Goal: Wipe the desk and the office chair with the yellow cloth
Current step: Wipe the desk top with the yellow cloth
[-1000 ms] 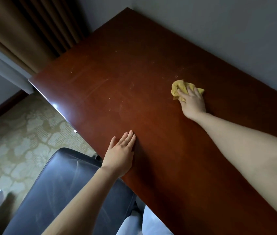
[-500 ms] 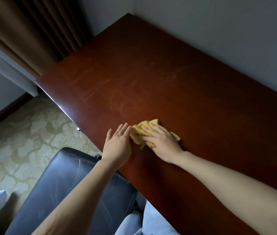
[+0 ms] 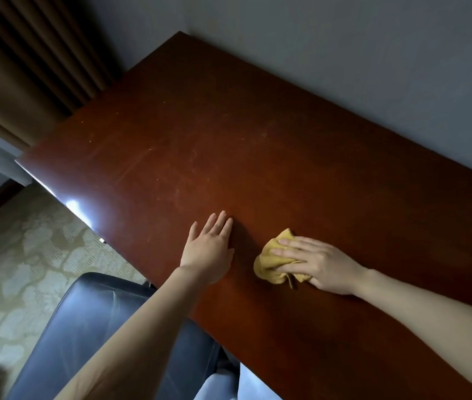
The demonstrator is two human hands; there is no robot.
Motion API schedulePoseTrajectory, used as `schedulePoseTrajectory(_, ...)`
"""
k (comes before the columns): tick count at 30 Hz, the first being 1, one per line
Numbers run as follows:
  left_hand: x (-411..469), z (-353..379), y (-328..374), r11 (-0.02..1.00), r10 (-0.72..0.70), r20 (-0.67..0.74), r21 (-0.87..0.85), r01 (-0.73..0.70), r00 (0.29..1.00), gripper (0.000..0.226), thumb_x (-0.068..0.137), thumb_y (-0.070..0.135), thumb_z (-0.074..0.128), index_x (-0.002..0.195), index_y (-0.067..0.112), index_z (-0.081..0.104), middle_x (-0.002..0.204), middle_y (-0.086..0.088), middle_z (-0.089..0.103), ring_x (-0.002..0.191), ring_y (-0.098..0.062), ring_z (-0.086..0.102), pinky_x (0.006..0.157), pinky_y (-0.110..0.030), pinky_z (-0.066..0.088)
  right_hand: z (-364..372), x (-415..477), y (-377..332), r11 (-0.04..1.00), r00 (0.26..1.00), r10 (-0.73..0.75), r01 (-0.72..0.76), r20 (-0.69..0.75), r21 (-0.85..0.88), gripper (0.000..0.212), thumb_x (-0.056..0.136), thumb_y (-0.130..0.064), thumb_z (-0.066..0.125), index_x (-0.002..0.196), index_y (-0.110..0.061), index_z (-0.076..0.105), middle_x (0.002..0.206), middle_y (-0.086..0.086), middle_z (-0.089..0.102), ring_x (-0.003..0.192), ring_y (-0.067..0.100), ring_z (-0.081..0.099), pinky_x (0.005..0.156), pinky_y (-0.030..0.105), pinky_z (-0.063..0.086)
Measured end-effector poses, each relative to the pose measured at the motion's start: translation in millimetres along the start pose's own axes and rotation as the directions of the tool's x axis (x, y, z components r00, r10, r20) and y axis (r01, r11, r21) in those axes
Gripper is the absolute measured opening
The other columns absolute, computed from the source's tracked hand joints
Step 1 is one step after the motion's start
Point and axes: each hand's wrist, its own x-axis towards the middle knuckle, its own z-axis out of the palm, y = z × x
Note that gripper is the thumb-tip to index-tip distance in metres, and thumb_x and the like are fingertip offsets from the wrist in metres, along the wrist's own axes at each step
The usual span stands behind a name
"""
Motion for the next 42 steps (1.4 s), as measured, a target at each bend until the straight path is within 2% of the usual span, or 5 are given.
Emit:
schedulePoseTrajectory(7,30,-8,-9,0.968,0.059,0.032,0.241,-0.065,0.998,0.097,0.085,0.066,0.048,0.152,0.021,-0.006,0.160,0.005,-0.012,0.147,-0.013,-0.010,0.116,-0.044,-0.007,-28,21,75,0.956,0.957,0.288,-0.284,-0.042,0.076,0.067,0.078,0.005,0.067,0.132,-0.030,0.051,0.146,-0.002,0.040,0.139,0.019,0.031,0.115,0.039,0.026)
schedulePoseTrajectory(21,40,-1,-10,0.995,0.031,0.000,0.091,-0.031,1.000,0.076,0.095,0.058,0.033,0.153,0.021,0.000,0.161,0.004,-0.007,0.147,-0.015,-0.006,0.117,-0.043,-0.006,-53,176,151,0.676,0.677,0.734,-0.736,0.056,0.029,0.047,0.102,-0.036,0.032,0.147,-0.041,0.022,0.159,0.008,0.005,0.144,0.036,-0.001,0.118,0.045,0.006)
schedulePoseTrajectory(29,35,3,-12,1.000,0.014,-0.048,0.008,-0.014,0.999,0.063,0.100,0.051,0.027,0.153,0.026,0.003,0.160,0.009,-0.005,0.147,-0.010,-0.008,0.115,-0.040,-0.012,-32,205,109,0.870,0.872,0.490,-0.489,-0.006,0.052,0.046,0.099,-0.032,0.042,0.143,-0.040,0.033,0.158,0.000,0.016,0.146,0.026,0.006,0.118,0.040,0.008)
schedulePoseTrajectory(36,13,3,-8,0.981,-0.091,-0.371,-0.195,0.018,0.924,0.044,0.099,0.038,0.040,0.134,0.011,0.047,0.142,-0.007,0.045,0.143,-0.022,0.024,0.118,-0.035,0.014,-14,138,48,0.964,0.972,0.206,-0.182,-0.112,0.194,0.035,0.089,-0.020,0.061,0.123,-0.029,0.062,0.142,-0.003,0.048,0.138,0.020,0.034,0.113,0.035,0.019)
schedulePoseTrajectory(42,31,-6,8,0.980,-0.099,-0.311,-0.194,0.038,0.945,0.054,0.100,0.042,0.034,0.146,0.014,0.030,0.155,-0.006,0.023,0.146,-0.021,0.012,0.119,-0.037,0.007,-18,70,49,0.989,0.996,0.039,-0.028,-0.078,0.146,0.031,0.080,-0.013,0.073,0.109,-0.022,0.071,0.129,0.001,0.060,0.128,0.023,0.048,0.108,0.041,0.034)
